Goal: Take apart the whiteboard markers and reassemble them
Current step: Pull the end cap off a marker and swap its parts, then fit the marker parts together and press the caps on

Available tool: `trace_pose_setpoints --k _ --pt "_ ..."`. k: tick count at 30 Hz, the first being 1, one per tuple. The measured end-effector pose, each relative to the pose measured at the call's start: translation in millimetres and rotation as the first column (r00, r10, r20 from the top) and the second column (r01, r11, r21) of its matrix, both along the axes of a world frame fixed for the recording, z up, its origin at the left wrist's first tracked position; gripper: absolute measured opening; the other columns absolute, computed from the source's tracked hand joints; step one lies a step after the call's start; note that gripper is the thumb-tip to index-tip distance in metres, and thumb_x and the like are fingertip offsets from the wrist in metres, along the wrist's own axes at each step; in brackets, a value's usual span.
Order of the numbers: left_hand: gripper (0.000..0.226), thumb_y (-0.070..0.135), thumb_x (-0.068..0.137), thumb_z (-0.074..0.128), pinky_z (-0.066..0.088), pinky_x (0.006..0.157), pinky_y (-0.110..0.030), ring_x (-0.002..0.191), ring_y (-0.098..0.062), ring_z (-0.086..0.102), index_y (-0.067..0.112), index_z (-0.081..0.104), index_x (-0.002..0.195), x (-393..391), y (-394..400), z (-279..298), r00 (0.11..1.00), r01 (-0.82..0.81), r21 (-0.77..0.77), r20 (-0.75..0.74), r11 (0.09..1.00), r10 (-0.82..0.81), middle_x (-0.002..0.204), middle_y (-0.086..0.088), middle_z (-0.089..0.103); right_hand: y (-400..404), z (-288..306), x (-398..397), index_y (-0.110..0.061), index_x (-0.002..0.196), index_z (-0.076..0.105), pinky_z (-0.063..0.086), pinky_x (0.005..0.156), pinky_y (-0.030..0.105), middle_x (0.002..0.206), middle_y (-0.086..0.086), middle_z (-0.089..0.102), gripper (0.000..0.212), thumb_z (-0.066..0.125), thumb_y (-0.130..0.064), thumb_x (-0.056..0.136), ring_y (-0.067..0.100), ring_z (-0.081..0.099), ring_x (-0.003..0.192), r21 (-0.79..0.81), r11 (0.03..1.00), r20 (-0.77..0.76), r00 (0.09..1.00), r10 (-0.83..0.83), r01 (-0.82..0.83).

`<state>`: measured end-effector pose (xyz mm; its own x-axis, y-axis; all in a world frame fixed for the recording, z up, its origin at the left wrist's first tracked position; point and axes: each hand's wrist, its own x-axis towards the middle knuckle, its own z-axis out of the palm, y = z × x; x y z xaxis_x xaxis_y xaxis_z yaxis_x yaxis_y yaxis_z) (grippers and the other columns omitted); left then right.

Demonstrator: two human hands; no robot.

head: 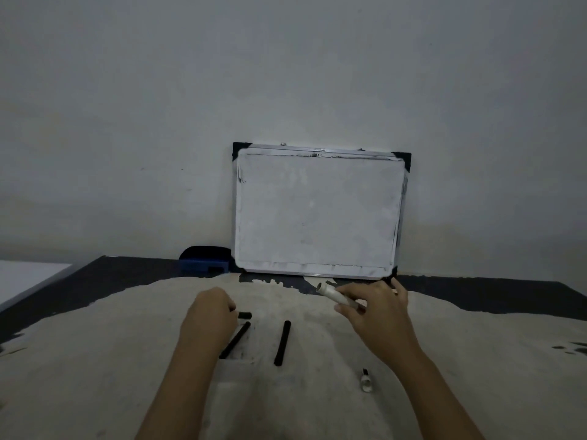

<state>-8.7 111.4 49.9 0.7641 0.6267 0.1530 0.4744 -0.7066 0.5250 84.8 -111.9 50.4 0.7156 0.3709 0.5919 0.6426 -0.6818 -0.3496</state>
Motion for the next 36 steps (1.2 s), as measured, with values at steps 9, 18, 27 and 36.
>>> trace_pose_setpoints --k 9,18,27,36 --pt "0.031 0.04 0.083 0.06 0.05 0.085 -0.018 0.09 0.004 0.06 0.026 0.066 0.11 -3 -48 27 0.837 0.421 -0.259 0.479 0.869 -0.263 0.105 0.01 0.069 10 9 -4 -0.032 0.106 0.069 0.037 0.1 0.047 0.079 -0.017 0.071 0.033 0.072 -0.04 0.073 0.002 0.062 0.08 0.222 0.961 0.002 0.986 0.168 -0.165" --pt "0.015 0.025 0.079 0.068 0.053 0.069 -0.011 0.079 -0.007 0.071 0.017 0.074 0.091 7 -83 29 0.69 0.579 -0.387 0.701 0.717 -0.18 0.083 0.001 0.076 28 11 -23 -0.03 0.142 0.028 0.05 0.092 0.035 0.09 -0.015 0.065 0.079 0.07 -0.042 0.076 0.014 0.059 0.102 0.362 0.895 -0.153 0.931 0.331 -0.259" --pt "0.023 0.029 0.078 0.068 0.049 0.064 -0.004 0.075 0.008 0.064 0.022 0.071 0.1 -1 -48 36 0.634 0.362 -0.385 0.769 0.849 0.079 0.084 0.011 0.071 47 -21 -35 -0.033 0.126 0.053 0.044 0.088 0.021 0.121 -0.001 0.056 0.048 0.049 -0.002 0.09 0.012 0.055 0.105 -0.054 0.948 -0.462 0.85 0.253 -0.312" --pt "0.025 0.028 0.079 0.068 0.045 0.068 -0.009 0.08 0.003 0.063 0.017 0.071 0.102 -5 -39 35 0.64 0.329 -0.393 0.761 0.859 0.103 0.085 0.006 0.071 53 -47 -38 -0.033 0.119 0.06 0.044 0.081 0.031 0.111 0.0 0.049 0.037 0.051 -0.01 0.091 0.021 0.045 0.098 -0.241 0.909 -0.206 0.934 0.293 -0.339"
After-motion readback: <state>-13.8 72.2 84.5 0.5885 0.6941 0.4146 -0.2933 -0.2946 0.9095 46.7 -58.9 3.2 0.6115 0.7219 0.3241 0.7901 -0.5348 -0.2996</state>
